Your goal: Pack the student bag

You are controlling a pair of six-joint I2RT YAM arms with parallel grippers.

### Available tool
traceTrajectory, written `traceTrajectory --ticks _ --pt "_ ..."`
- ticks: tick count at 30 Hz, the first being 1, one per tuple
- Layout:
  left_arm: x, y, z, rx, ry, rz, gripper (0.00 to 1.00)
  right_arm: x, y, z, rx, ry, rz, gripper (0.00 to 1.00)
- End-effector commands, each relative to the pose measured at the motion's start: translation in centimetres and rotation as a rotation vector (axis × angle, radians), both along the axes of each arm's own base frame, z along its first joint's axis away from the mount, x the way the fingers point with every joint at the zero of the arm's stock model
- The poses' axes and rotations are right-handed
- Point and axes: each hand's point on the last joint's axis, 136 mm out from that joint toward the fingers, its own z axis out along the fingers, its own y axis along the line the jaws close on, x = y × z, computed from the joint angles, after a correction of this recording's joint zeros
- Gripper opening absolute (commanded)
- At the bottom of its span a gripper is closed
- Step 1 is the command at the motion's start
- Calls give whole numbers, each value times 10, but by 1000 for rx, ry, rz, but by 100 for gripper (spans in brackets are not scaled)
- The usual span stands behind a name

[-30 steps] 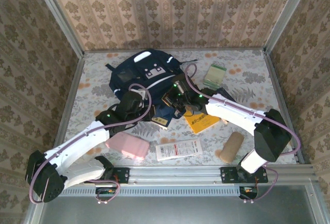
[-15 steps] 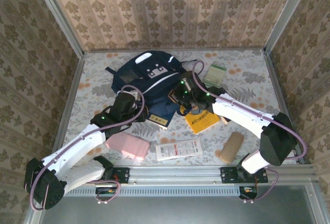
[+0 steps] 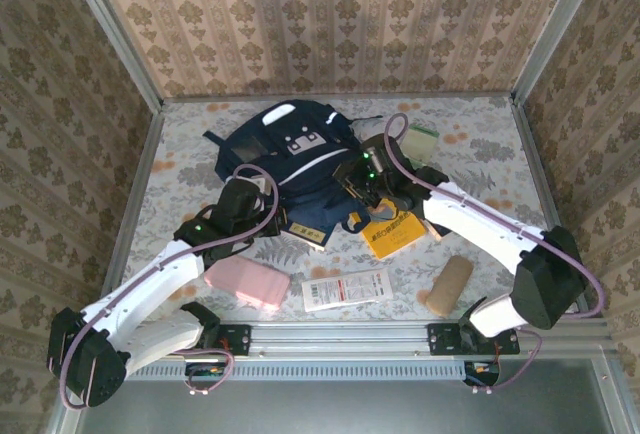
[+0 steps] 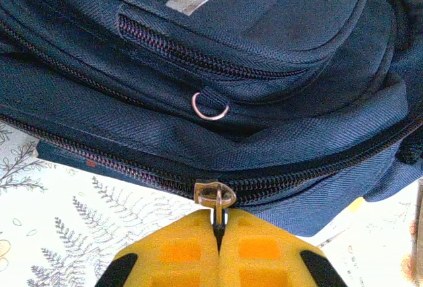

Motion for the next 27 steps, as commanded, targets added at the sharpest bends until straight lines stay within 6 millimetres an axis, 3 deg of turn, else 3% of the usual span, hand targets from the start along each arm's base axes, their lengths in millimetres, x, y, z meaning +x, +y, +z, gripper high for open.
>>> traceTrajectory --ticks 1,2,10,19,24,27 --pt "3 -21 35 -60 -75 -66 0 -10 -14 5 -32 -8 -7 41" --pt "2 -25 35 -59 -75 -76 0 -15 -15 17 -2 -26 -2 40" --pt "2 -57 38 -63 -79 -134 0 -35 12 40 81 -32 77 40" --pt "3 -78 46 -65 -91 -168 0 -47 28 14 142 34 81 43" --pt "0 -87 48 -67 -95 -186 0 -40 37 7 166 38 81 44" --pt "-2 -89 49 -66 -97 -192 0 -35 42 -9 155 70 71 44"
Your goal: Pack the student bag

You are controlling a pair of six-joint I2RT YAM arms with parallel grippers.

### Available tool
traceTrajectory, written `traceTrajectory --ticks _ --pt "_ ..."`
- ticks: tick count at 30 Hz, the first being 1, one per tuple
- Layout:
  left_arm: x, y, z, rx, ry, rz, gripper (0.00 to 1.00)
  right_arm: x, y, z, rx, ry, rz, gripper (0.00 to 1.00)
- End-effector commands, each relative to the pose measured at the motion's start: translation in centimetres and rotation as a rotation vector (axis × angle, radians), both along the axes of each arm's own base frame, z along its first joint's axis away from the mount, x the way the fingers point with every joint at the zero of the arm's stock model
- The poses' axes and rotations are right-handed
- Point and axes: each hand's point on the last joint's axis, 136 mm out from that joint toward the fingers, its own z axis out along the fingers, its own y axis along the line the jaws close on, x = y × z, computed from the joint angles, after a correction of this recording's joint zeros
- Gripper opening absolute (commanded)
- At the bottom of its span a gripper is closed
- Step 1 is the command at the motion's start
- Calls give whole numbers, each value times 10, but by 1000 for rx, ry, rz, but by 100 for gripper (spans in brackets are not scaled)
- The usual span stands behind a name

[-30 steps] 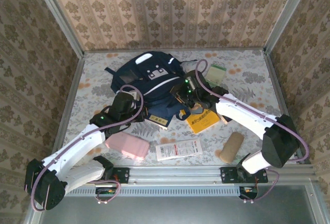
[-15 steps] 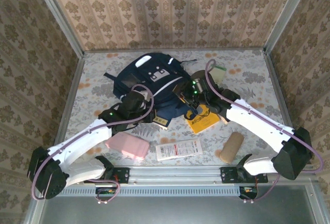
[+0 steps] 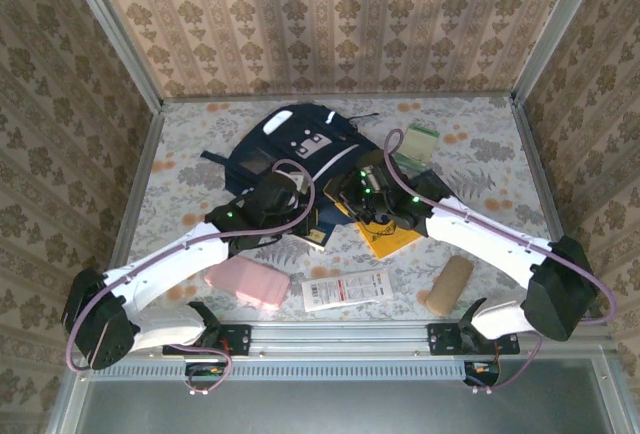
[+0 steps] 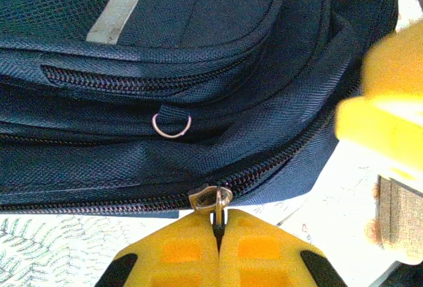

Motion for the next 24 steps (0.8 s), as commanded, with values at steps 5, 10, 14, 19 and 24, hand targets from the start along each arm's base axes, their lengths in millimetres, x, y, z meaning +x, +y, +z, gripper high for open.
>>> traceTrajectory --ticks 5,10,14,19,24 --pt "7 -20 38 -92 -93 -23 0 13 17 -13 39 23 -5 44" --pt "5 -21 36 -89 -92 -27 0 25 27 -17 48 20 1 32" --pt "5 -19 37 -85 -98 -26 0 30 26 -20 42 18 -23 13" --pt "5 -14 36 -67 -112 -16 0 35 12 -19 7 -9 -60 0" --pt "7 -7 30 -51 -105 2 0 39 2 -14 16 -26 -84 0"
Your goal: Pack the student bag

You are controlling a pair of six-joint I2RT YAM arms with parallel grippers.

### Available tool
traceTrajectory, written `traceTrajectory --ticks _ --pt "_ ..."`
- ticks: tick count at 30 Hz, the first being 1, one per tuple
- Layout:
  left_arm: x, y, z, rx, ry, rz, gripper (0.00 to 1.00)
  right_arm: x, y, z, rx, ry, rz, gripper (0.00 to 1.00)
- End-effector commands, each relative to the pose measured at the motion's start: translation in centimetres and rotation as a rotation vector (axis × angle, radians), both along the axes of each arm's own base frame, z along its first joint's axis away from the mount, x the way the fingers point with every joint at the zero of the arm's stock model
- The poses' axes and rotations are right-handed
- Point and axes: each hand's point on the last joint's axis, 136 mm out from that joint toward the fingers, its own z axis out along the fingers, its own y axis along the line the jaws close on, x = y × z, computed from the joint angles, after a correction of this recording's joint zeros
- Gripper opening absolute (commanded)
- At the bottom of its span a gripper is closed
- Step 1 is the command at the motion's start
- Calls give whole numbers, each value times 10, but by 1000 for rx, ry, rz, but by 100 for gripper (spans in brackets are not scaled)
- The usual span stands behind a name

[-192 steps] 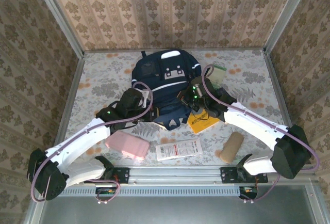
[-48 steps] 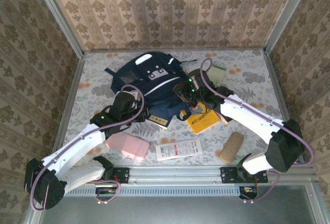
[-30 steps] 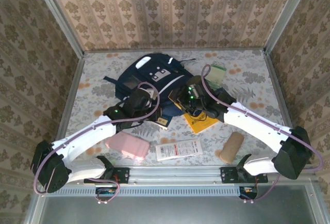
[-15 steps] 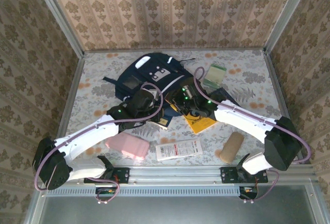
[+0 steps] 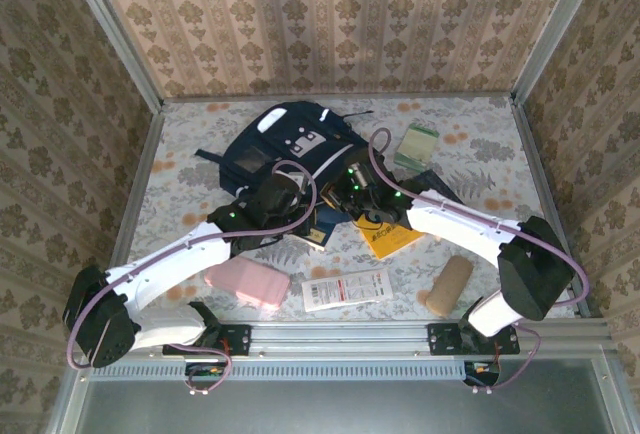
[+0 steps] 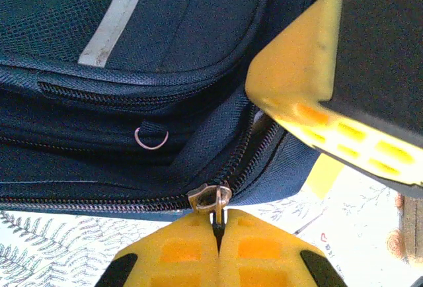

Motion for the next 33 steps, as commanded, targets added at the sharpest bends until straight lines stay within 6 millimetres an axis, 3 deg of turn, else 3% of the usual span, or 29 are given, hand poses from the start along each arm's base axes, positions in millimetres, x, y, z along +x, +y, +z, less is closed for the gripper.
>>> traceTrajectory --ticks 1,8,9,12,15,29,33 --pt "3 -10 33 -90 -82 -28 0 12 -14 14 2 -56 -55 0" --pt "5 2 29 -86 -75 0 0 12 -25 23 -14 -88 -52 0" --pt "5 3 29 -87 -74 1 0 9 -24 23 -22 -86 -38 4" --pt "6 4 33 -93 -79 0 0 2 -28 21 -39 -70 -28 34" --pt "6 3 38 -93 -86 -6 0 -6 -33 17 -27 -50 -37 44" --pt "12 -2 44 -91 -92 -10 0 -42 -10 21 29 4 43 49" --pt "12 2 46 -94 -92 -2 0 -46 -28 22 -64 -46 38 50"
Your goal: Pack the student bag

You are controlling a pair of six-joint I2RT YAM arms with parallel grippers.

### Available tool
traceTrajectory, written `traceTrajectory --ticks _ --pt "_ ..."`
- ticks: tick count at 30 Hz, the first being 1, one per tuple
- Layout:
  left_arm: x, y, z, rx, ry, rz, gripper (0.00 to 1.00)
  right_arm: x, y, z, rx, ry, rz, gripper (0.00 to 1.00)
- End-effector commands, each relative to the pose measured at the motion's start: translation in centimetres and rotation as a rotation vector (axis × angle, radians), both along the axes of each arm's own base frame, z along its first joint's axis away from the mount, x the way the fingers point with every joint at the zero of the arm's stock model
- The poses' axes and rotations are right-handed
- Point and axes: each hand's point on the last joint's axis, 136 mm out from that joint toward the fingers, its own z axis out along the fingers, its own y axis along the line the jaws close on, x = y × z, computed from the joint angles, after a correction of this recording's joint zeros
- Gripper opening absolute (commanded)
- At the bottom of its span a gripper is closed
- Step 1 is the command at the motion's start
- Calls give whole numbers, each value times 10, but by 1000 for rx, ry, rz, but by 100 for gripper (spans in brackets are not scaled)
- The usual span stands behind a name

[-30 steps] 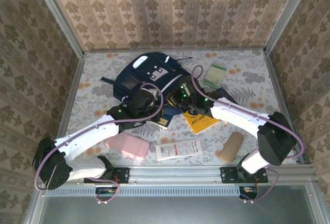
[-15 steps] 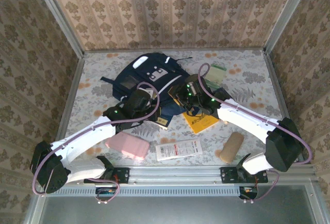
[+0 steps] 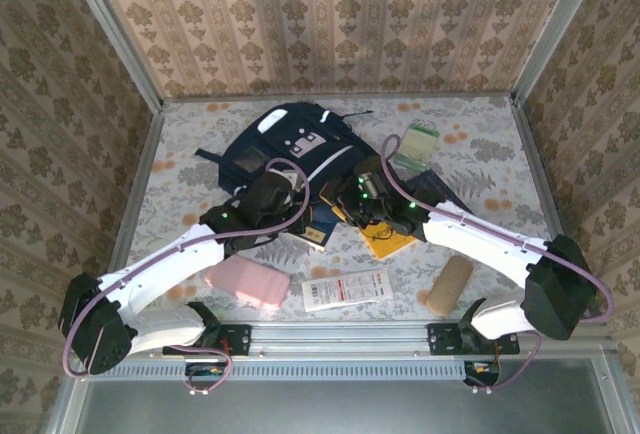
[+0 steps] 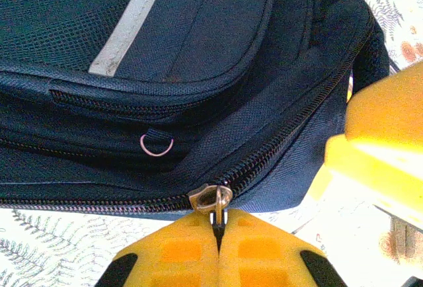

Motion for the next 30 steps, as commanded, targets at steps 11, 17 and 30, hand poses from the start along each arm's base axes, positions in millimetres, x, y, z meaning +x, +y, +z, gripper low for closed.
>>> traceTrajectory --ticks 11,17,30 --pt "12 -5 45 -86 -97 -10 0 -24 -42 -18 23 92 -199 65" --pt "11 -9 54 -112 -101 -21 0 -21 -22 -14 119 85 -212 82" --pt "7 -17 54 -162 -74 -37 0 27 3 -10 274 -33 -296 77"
